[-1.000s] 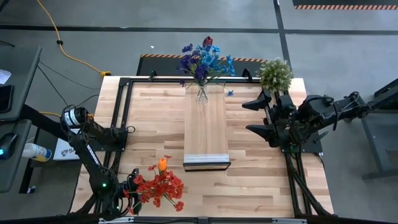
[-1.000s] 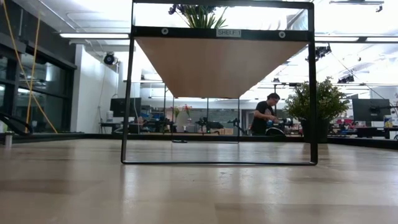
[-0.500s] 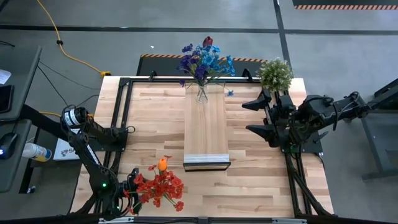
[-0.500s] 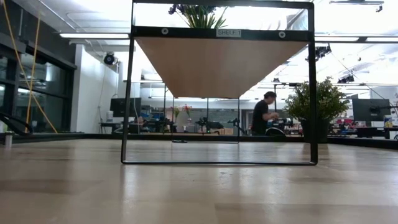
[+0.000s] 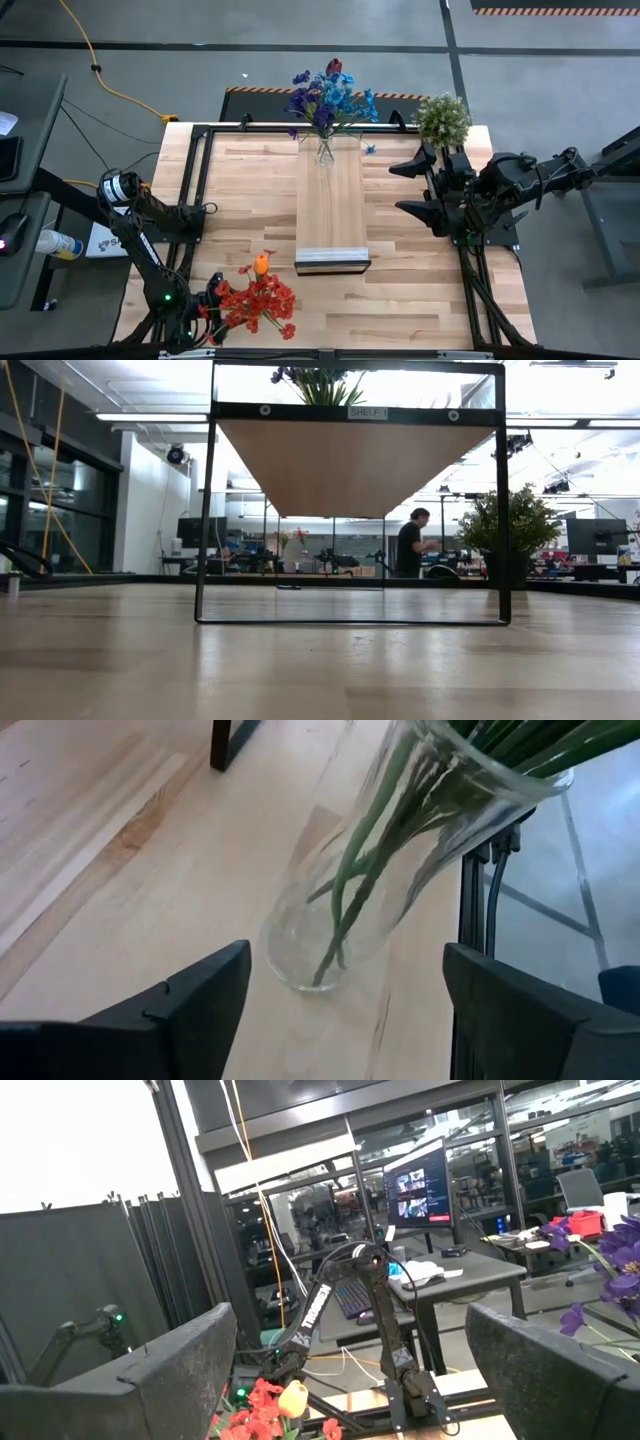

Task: Pick and place flowers into a vace then onto a shelf
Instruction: Put the transparent vase with the flowers on the shelf

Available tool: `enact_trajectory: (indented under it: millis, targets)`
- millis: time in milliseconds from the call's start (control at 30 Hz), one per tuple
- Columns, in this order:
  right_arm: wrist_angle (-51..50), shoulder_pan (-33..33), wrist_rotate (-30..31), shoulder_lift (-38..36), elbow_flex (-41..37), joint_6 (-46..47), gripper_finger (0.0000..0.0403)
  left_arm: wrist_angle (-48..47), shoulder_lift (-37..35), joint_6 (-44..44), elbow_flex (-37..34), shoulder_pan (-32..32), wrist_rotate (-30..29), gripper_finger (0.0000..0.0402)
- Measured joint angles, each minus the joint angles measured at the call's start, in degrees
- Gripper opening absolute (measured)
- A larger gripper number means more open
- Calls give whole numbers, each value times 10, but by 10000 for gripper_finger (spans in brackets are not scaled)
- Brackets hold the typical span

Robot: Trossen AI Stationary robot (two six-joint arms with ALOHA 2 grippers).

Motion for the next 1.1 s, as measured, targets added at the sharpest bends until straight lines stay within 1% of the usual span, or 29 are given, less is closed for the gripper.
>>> enact_trajectory:
  millis: [167, 300, 500, 800, 1100]
  targets:
    - [0, 0, 0, 0, 0, 0, 381, -1, 0, 0, 0, 0, 0, 351]
    - [0, 0, 0, 0, 0, 0, 381, -5, 0, 5, 0, 0, -5, 349]
    - [0, 0, 0, 0, 0, 0, 381, -26, 0, 4, 0, 0, -58, 349]
    - [-2, 0, 0, 0, 0, 0, 381, -32, 0, 4, 0, 0, -111, 350]
    - [-2, 0, 0, 0, 0, 2, 381, -16, 0, 10, 0, 0, -102, 347]
